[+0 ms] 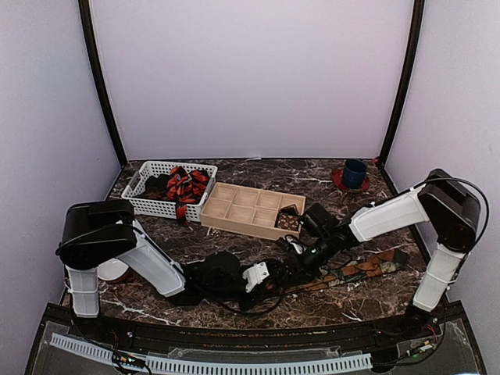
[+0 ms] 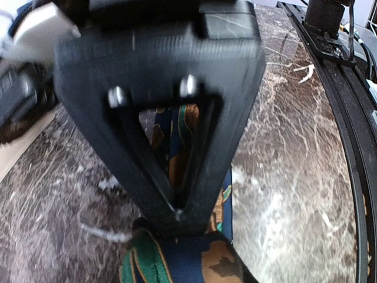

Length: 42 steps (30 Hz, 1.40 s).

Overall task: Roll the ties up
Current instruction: Roll the tie at the center of the board.

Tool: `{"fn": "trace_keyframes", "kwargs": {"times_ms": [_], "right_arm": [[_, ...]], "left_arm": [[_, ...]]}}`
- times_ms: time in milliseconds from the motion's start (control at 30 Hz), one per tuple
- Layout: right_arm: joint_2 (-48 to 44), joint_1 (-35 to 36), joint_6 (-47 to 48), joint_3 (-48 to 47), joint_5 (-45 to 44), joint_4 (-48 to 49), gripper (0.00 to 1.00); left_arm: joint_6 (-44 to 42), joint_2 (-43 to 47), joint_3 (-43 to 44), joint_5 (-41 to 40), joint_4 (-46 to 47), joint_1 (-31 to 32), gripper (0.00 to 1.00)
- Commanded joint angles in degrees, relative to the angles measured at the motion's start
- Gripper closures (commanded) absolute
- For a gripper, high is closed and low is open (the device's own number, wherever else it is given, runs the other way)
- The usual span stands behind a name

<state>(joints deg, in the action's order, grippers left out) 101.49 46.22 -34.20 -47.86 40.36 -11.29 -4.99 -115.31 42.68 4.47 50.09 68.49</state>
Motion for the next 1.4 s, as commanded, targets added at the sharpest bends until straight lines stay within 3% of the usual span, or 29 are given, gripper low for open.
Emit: {"fn": "trace_keyframes", "kwargs": {"times_ms": [0, 167, 433, 767, 1067, 1367], "right_arm": [[-4.4, -0.2, -0.1, -0.3, -3.1, -3.6, 0.64], [-6.2, 1.0, -3.1, -2.3, 2.8, -0.7, 0.53], [-2.6, 4.3, -8.0, -2.4, 6.2, 6.2, 0.55], [-0.8, 3.6, -7.1, -1.8, 0.8, 1.0, 0.99], [-2.6, 1.4, -7.0, 2.7, 0.0, 0.9, 1.00], [-1.9, -2.0, -4.4, 6.0, -3.4, -2.2, 1.00]], "left_arm": [[-2.6, 3.2, -4.8, -1.1, -9.3, 0.2, 0.72], [-1.5, 3.8, -4.9, 0.3, -11.4, 0.2, 0.71], [-0.9, 3.3, -4.2, 0.7, -11.7, 0.2, 0.70], [-1.5, 3.4, -4.2, 1.7, -12.0, 0.2, 0.69], [-7.0, 5.7, -1.8, 0.3, -13.6, 0.2, 0.35], [-4.3, 5.8, -0.5, 2.9, -8.8, 0.2, 0.29]]}}
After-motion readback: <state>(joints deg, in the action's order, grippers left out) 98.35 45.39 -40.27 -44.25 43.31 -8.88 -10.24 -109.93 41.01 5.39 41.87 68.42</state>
